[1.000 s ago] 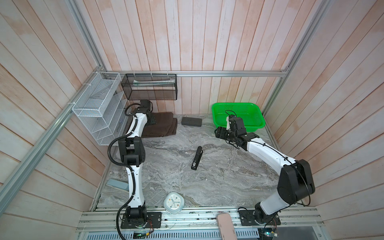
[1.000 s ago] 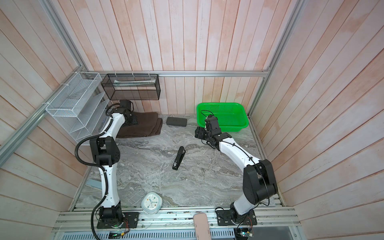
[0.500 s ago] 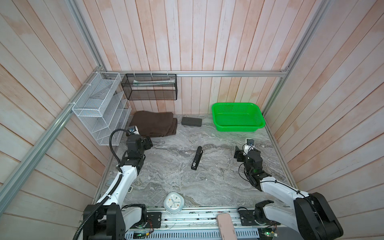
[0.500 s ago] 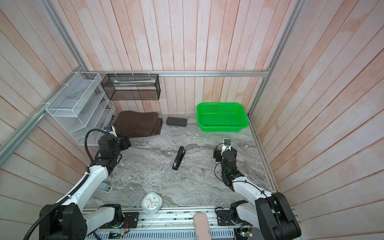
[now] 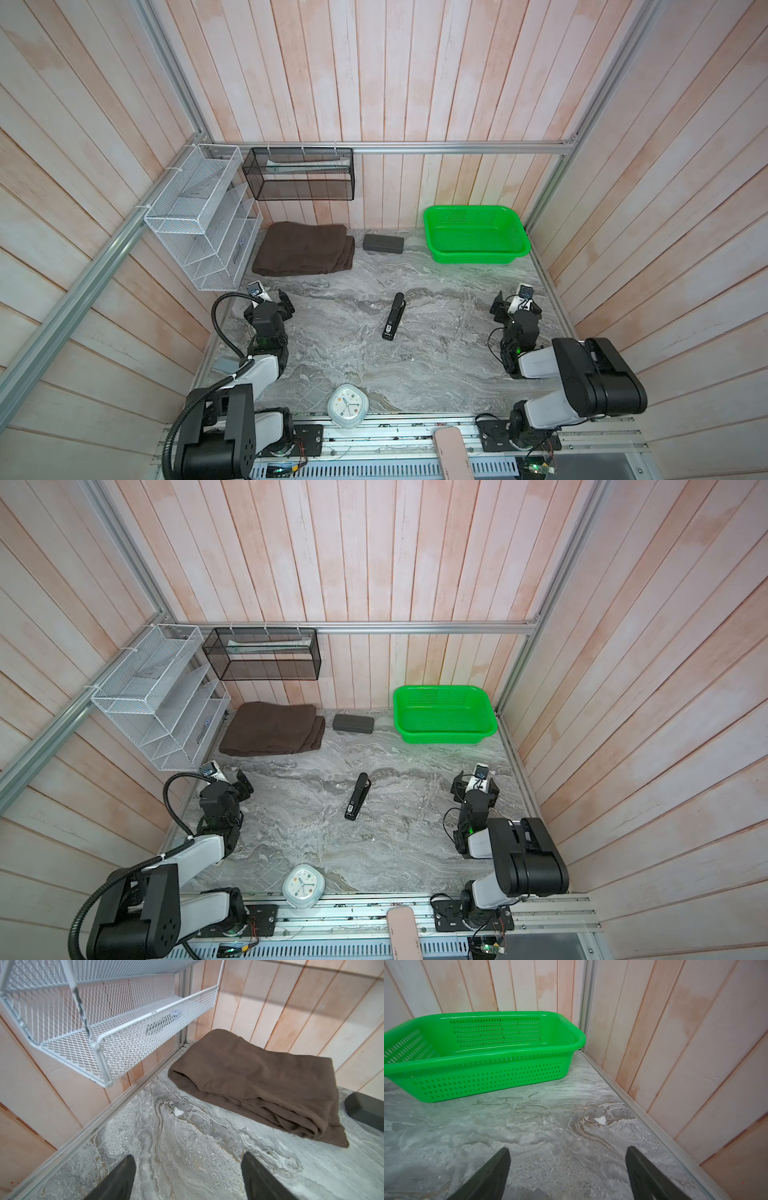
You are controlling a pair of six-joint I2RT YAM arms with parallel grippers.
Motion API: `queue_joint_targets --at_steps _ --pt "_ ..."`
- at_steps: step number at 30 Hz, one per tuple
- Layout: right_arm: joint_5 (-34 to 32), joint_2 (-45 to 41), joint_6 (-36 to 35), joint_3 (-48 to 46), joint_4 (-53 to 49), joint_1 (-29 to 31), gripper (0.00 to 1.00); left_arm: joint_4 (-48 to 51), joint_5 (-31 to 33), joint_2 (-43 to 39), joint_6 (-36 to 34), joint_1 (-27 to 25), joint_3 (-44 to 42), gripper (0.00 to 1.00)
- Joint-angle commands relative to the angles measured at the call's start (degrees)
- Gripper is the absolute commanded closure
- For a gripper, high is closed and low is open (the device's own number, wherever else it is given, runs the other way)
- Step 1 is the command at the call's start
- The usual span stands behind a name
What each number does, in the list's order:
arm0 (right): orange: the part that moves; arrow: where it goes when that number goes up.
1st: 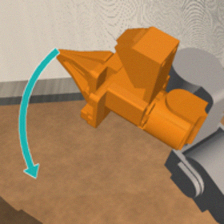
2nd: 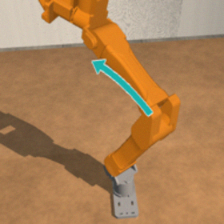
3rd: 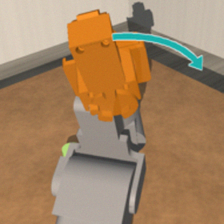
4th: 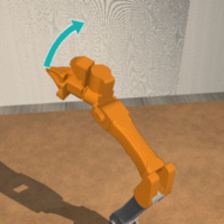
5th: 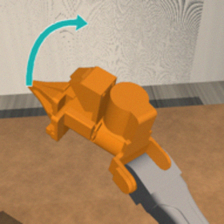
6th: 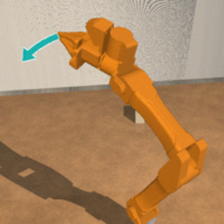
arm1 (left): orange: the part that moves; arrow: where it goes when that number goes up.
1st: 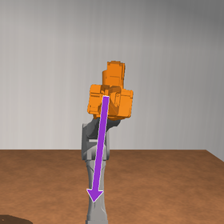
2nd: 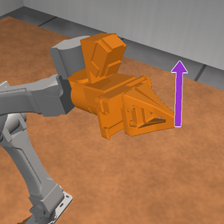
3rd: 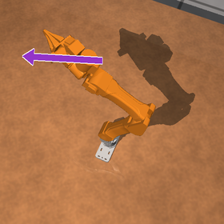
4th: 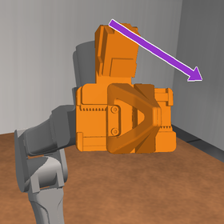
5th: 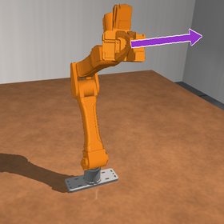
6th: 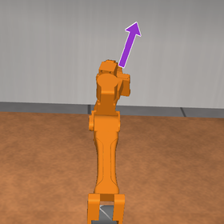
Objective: Fold and stack the trousers
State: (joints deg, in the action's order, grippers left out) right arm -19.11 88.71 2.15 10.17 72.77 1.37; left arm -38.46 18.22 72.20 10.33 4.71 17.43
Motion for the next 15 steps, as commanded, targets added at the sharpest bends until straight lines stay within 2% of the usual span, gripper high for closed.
queue_joint_targets --at_steps 1,3,5,7,8,9,11,15 --pt "5.14 -0.77 0.54 0.98 2.80 -0.58 0.08 -13.56 -2.20 3.53 0.03 0.21 -2.53 0.18" --pt "7.64 -1.92 1.55 2.89 -2.30 -1.96 0.02 -14.40 -4.51 4.96 1.13 0.29 -2.22 0.19" --pt "7.67 -1.67 1.64 2.91 -2.01 -2.06 0.02 -23.80 -6.13 10.51 0.46 0.06 -3.04 0.19" --pt "7.77 -1.83 1.54 3.01 -2.43 -1.99 0.02 -17.94 -6.32 10.77 -3.70 -3.42 -0.09 0.19" --pt "7.70 -1.79 1.54 3.01 -2.35 -2.02 0.02 -22.95 -6.37 13.32 -5.48 -4.52 -0.34 0.19" --pt "7.70 -1.80 1.54 3.01 -2.37 -2.07 0.02 -24.47 -8.35 15.20 -7.10 -4.71 -0.40 0.20" --pt "7.71 -1.78 1.59 3.01 -2.37 -2.05 0.02 -27.62 -8.43 16.27 -7.43 -5.04 -2.07 0.19" --pt "7.73 -1.88 1.55 3.09 -2.55 -2.04 0.02 -26.94 -8.17 16.34 -7.31 -5.11 -1.67 0.17"
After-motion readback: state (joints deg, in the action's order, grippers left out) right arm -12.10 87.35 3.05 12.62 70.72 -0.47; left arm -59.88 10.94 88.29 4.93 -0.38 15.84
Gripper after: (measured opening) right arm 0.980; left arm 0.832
